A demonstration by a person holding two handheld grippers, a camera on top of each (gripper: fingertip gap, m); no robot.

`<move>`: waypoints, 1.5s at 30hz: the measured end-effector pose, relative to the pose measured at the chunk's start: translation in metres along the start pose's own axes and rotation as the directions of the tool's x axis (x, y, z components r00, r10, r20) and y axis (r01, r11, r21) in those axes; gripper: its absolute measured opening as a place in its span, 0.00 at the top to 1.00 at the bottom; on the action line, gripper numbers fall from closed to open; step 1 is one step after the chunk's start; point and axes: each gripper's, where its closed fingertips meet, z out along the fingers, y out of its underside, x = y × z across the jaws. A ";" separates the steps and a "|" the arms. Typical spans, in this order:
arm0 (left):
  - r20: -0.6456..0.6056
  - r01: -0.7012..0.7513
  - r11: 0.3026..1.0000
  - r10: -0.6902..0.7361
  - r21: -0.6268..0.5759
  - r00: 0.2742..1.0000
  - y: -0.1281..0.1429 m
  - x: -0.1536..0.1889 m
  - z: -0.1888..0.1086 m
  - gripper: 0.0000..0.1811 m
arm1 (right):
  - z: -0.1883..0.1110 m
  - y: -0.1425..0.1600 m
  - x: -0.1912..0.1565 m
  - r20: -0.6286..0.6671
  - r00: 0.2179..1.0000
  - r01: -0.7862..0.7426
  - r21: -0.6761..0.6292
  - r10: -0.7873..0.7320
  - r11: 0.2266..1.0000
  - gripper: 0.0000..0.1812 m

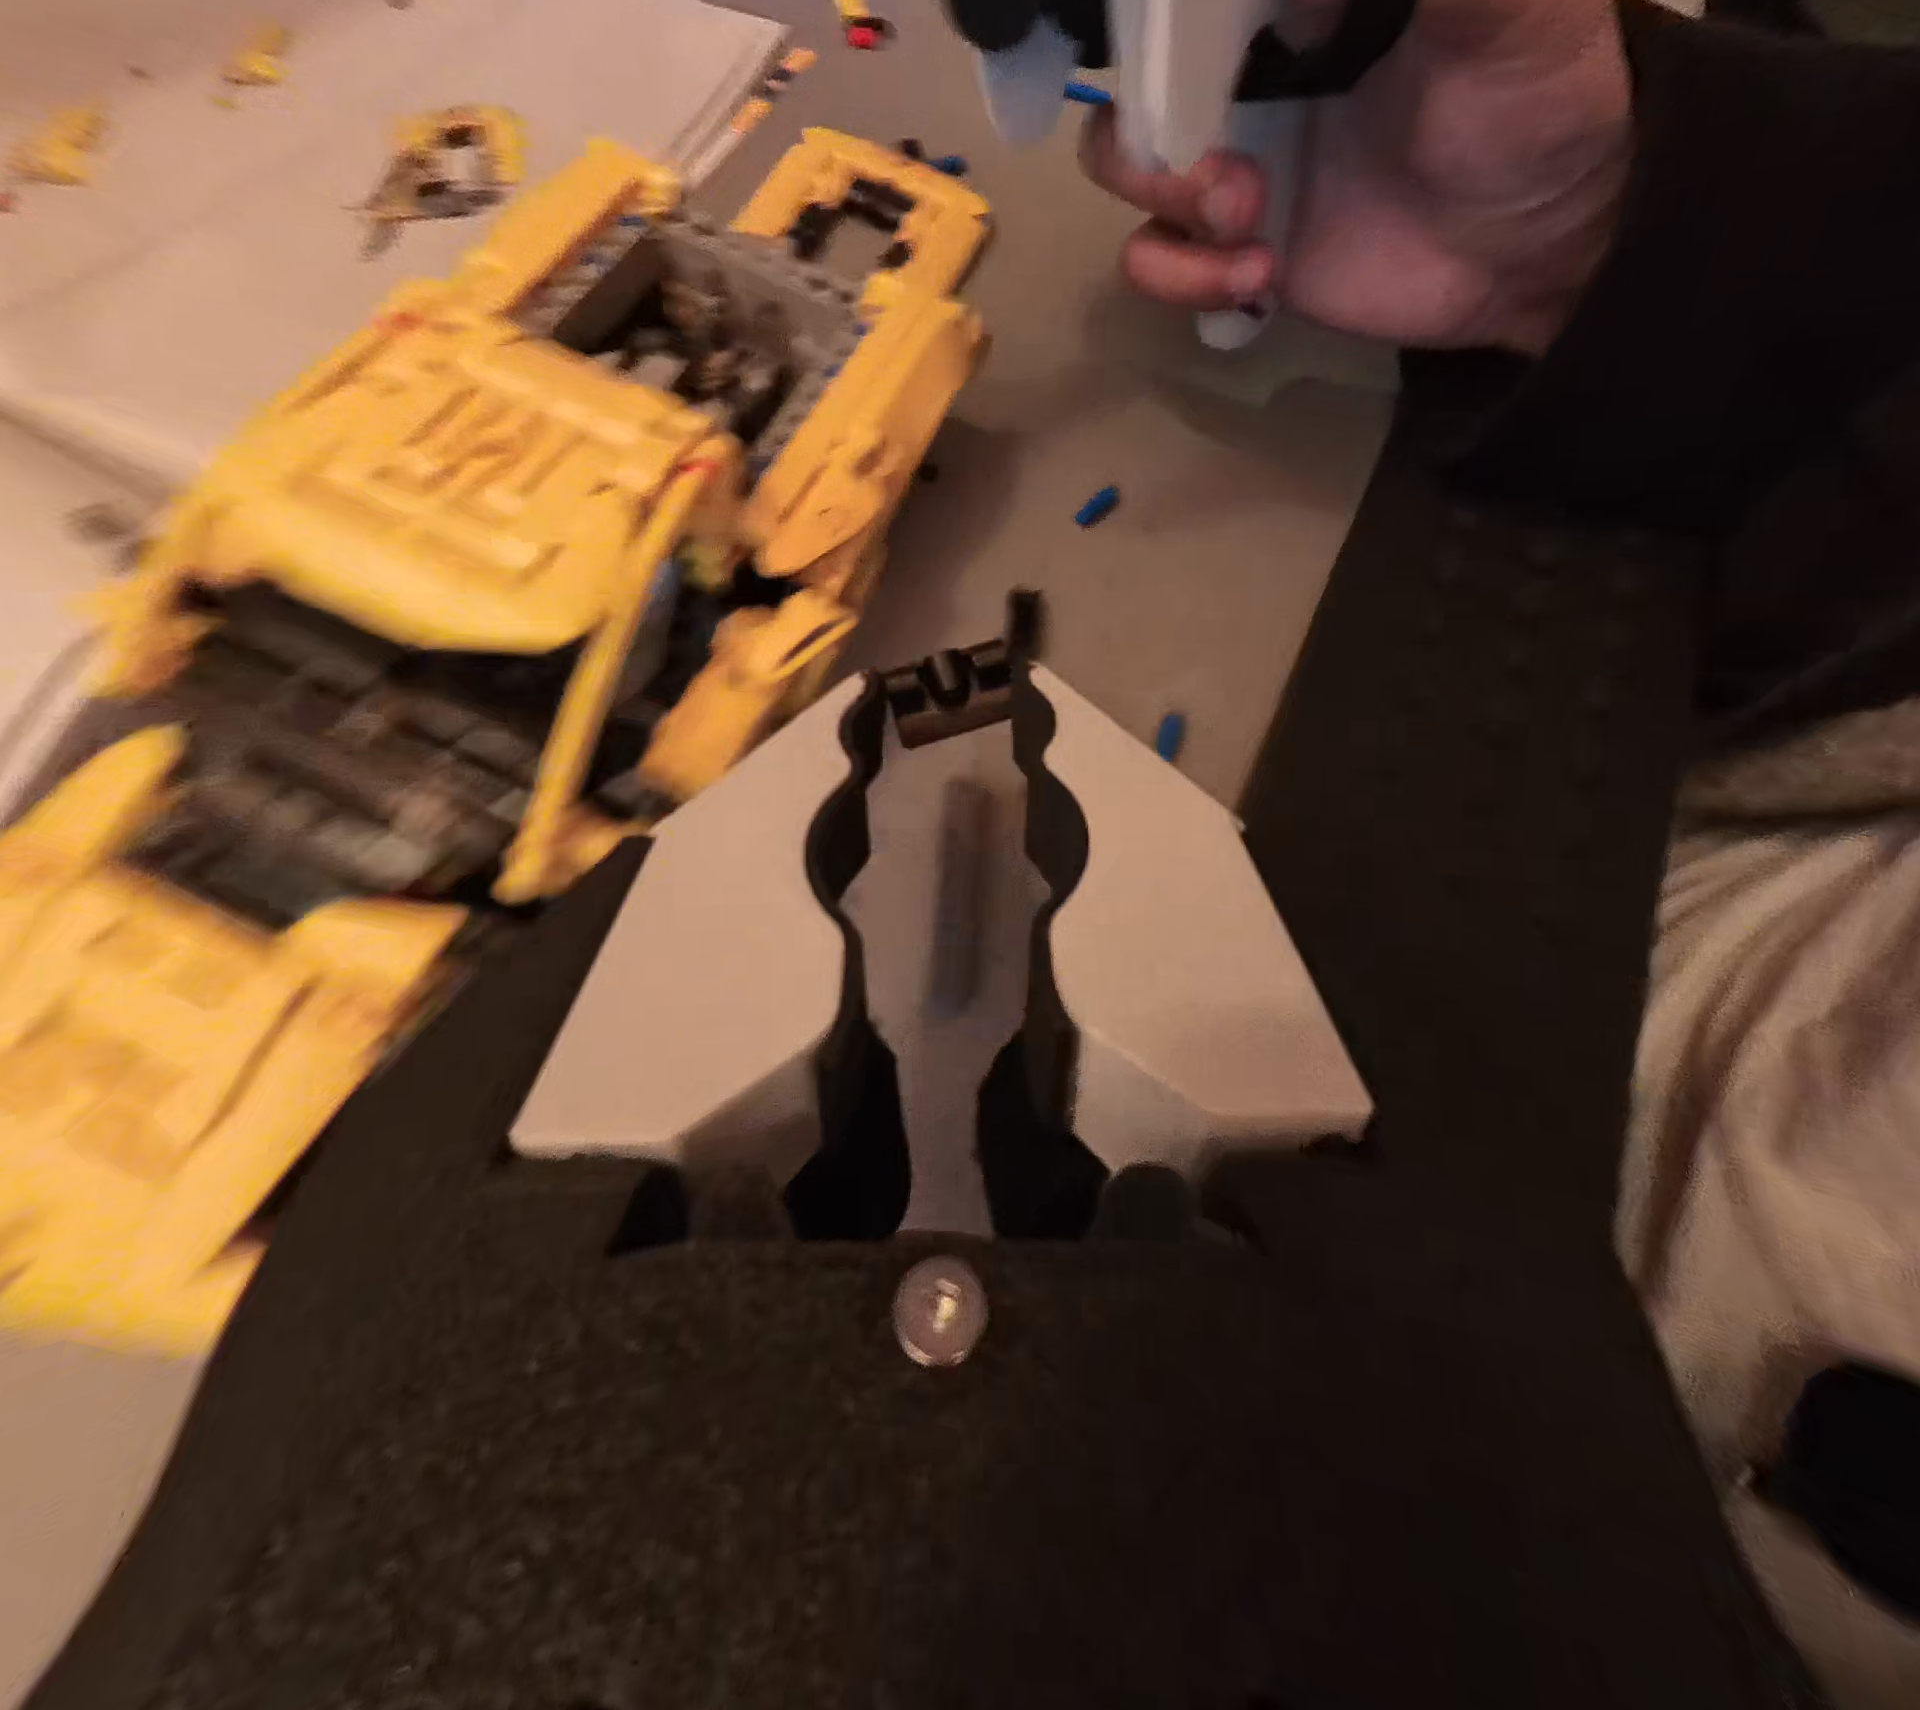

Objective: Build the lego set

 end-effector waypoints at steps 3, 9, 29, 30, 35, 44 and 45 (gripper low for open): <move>-0.078 -0.029 0.998 0.024 -0.056 0.997 -0.004 0.029 0.036 0.87 | -0.003 -0.003 -0.002 -0.002 1.000 0.008 0.011 -0.008 1.000 0.83; -0.124 -0.158 0.971 0.137 -0.180 0.983 0.006 0.053 0.079 0.87 | -0.004 -0.001 -0.003 -0.016 1.000 0.013 -0.006 -0.013 1.000 0.84; 0.588 0.295 0.953 -0.281 0.075 0.759 0.120 -0.170 -0.198 0.81 | -0.006 -0.007 -0.013 0.056 0.998 -0.035 0.023 0.033 0.999 0.84; 0.619 0.301 0.952 -0.269 0.055 0.738 0.140 -0.181 -0.216 0.80 | -0.005 -0.006 -0.014 0.057 0.998 -0.032 0.018 0.031 0.999 0.84; 0.580 0.179 0.983 -0.172 0.047 0.796 0.154 -0.193 -0.229 0.80 | -0.003 0.003 -0.010 0.044 0.998 -0.032 -0.016 0.033 0.999 0.85; 0.466 0.192 0.970 -0.103 -0.147 0.878 0.173 -0.195 -0.213 0.81 | -0.003 0.009 -0.003 0.024 0.999 -0.043 -0.033 0.044 0.999 0.85; 0.466 0.169 0.968 -0.066 -0.184 0.882 0.176 -0.195 -0.212 0.90 | -0.003 0.009 -0.003 0.026 0.999 -0.044 -0.033 0.044 0.998 0.85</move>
